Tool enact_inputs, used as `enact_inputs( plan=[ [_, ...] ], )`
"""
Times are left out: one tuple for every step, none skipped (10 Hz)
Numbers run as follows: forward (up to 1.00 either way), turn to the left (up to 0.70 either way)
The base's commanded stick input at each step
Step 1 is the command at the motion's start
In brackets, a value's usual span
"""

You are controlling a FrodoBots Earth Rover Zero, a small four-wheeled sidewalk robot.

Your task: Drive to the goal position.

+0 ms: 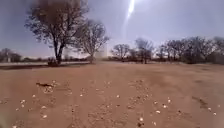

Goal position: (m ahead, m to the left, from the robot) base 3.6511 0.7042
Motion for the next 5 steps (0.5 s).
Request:
enact_inputs(
  plan=[
    [1.0, 0.0],
    [1.0, 0.0],
    [1.0, 0.0],
    [1.0, 0.0],
    [1.0, 0.0]
  ],
)
